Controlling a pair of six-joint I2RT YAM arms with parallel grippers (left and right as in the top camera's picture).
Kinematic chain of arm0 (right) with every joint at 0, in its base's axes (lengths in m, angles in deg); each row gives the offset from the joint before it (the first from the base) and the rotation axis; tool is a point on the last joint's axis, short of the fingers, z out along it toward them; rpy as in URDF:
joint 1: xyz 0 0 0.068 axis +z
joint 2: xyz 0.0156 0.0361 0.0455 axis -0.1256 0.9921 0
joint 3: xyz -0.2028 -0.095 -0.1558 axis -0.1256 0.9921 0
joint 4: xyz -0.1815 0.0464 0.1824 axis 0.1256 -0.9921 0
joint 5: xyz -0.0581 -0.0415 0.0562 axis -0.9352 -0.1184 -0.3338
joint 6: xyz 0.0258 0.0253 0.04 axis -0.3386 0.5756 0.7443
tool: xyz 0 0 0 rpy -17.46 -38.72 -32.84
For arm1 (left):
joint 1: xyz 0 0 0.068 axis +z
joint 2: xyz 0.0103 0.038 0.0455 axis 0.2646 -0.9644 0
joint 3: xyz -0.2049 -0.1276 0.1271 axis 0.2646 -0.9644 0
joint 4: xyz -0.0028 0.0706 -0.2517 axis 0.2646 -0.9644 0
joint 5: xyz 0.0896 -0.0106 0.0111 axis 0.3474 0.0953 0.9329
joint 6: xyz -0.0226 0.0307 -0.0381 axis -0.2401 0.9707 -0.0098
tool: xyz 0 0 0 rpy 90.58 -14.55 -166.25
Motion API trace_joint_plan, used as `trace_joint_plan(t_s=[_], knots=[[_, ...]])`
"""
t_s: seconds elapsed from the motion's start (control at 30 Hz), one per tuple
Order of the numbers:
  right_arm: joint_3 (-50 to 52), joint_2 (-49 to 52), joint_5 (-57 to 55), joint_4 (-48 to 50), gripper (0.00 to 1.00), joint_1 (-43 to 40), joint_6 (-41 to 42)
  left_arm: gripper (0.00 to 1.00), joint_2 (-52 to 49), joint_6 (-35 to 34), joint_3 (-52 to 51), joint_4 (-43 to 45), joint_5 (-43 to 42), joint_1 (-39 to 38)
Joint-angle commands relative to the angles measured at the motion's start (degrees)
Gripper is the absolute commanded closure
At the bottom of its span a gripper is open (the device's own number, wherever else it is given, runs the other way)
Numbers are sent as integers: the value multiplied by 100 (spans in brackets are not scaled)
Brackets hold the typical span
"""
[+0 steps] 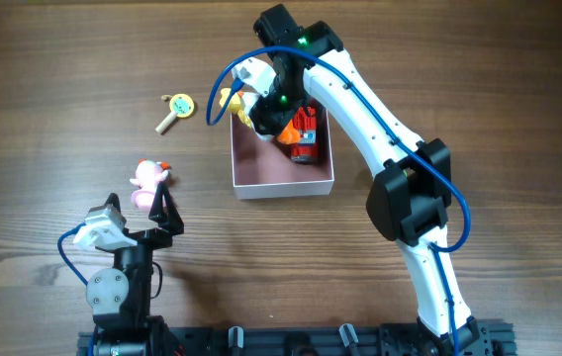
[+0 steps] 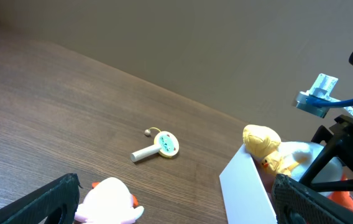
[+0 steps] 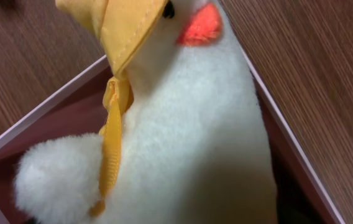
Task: Pack container
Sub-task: 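Lower the duck into the box beside the truck and open the right gripper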
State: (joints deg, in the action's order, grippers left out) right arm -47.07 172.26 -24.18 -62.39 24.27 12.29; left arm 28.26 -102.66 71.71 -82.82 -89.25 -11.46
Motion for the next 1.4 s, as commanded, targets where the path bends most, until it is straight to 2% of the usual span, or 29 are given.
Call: trace_joint_plan(t_s=[0.0,0.23,0.3,0.43,0.67,1.0,1.37], knots=[[13,133,-227,96,30,11,223,0,15,-48,-4,-46,-70,35],[13,133,-511,186,26,11,341,0,15,-48,-4,-46,-70,35],[13,133,-516,210,21,11,367,0,15,-48,-4,-46,-70,35],[13,133,-778,356,18,0,802,0,15,-48,-4,-46,-70,35],[11,131,-791,398,13,0,960,0,15,-48,-4,-46,-70,35],[-74,33,-772,479,11,0,1515,0,15,-48,-4,-46,-70,35],[-136,-708,-774,680,11,0,1565,0,15,-48,-4,-46,-70,35]])
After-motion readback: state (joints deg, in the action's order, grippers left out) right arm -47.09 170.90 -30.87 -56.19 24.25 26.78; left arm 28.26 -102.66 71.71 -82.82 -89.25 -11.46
